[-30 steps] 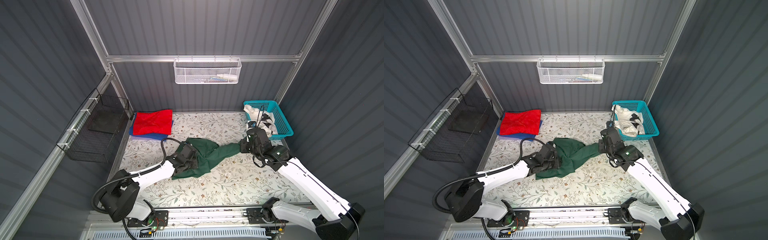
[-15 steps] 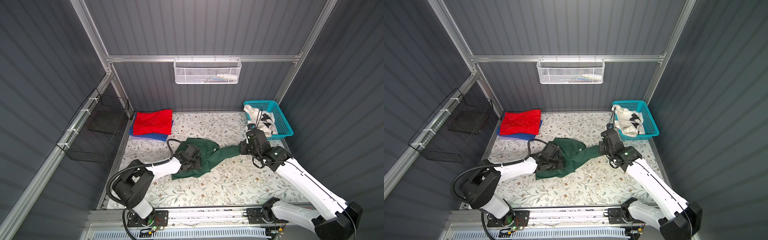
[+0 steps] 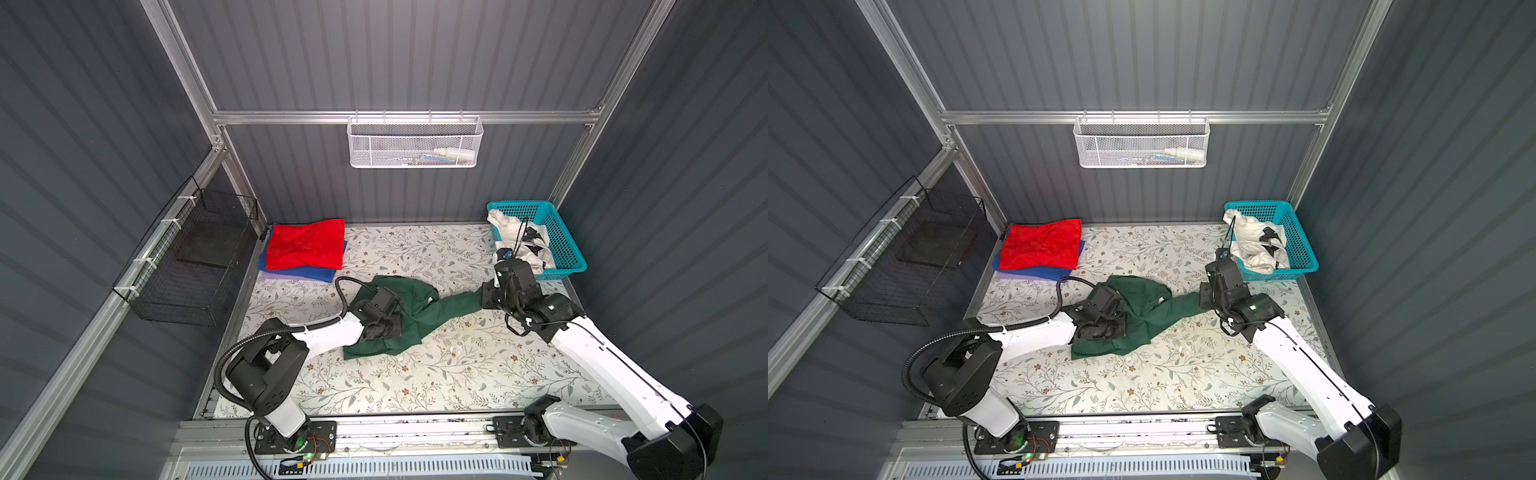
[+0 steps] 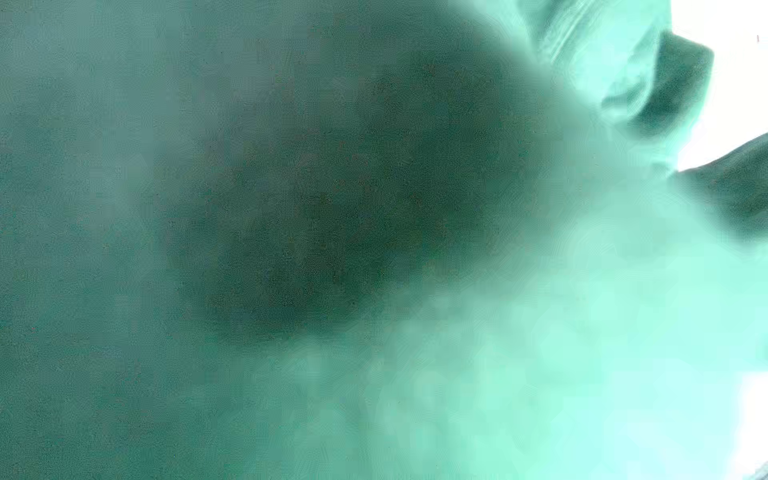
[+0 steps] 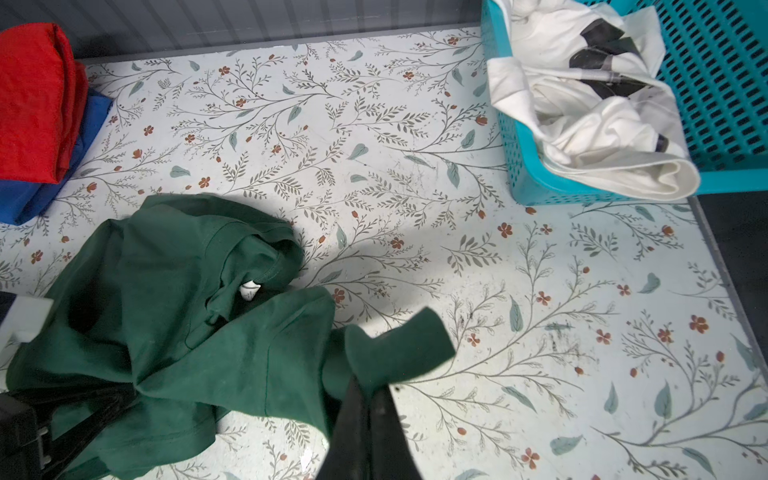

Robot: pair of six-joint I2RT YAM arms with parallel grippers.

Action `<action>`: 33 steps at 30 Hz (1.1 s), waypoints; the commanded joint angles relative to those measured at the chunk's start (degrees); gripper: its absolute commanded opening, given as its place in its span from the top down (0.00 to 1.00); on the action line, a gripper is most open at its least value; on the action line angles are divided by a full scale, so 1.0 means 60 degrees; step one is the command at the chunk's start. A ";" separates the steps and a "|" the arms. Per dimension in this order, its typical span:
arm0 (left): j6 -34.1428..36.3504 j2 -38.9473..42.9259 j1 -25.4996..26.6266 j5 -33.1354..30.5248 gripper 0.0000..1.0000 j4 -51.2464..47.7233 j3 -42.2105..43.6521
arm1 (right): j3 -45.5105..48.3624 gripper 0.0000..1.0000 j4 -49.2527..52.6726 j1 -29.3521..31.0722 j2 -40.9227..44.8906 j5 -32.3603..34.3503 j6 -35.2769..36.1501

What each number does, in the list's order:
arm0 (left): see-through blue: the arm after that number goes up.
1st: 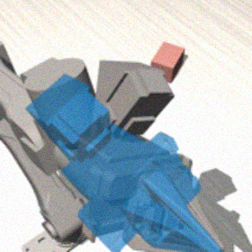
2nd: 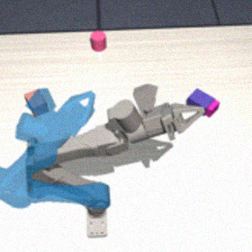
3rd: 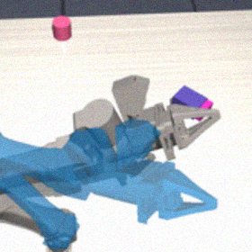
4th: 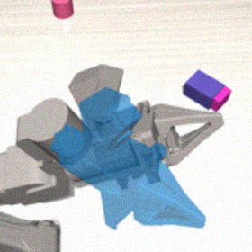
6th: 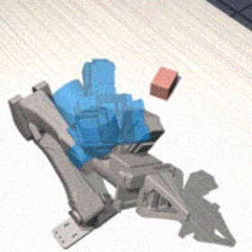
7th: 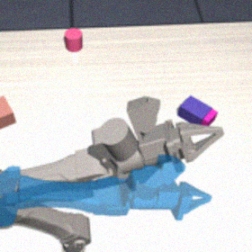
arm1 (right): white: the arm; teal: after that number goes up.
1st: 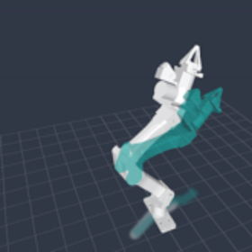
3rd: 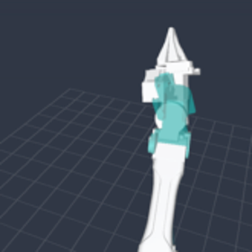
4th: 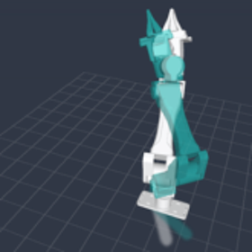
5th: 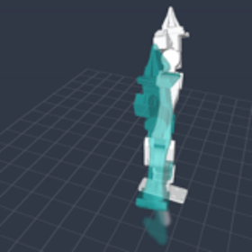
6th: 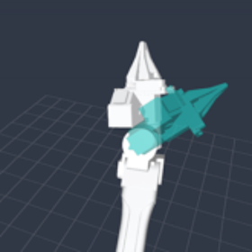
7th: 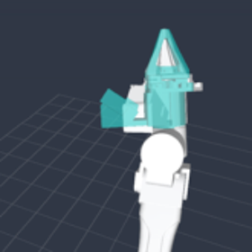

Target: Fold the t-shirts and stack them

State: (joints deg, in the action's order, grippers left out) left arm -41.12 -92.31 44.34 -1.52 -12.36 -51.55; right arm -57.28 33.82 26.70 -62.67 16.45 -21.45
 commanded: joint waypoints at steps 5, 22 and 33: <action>0.0563 0.1484 -0.0064 -0.1392 1.00 -0.1373 -0.0473 | 0.0200 1.00 -0.0148 -0.0187 -0.0026 0.0072 -0.0016; 0.2941 0.3873 -0.2652 -0.3671 1.00 -0.3501 -0.2481 | -0.0907 1.00 0.0310 -0.1865 -0.0306 0.1228 0.0322; 0.3715 0.3527 -0.4256 -0.3645 1.00 -0.3501 -0.3591 | -0.3332 1.00 0.0423 -0.2547 -0.1826 0.1664 0.0542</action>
State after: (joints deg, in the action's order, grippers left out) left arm -21.28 -70.15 21.06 -22.96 -33.04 -70.70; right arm -73.97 35.68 12.43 -72.60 23.44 -19.27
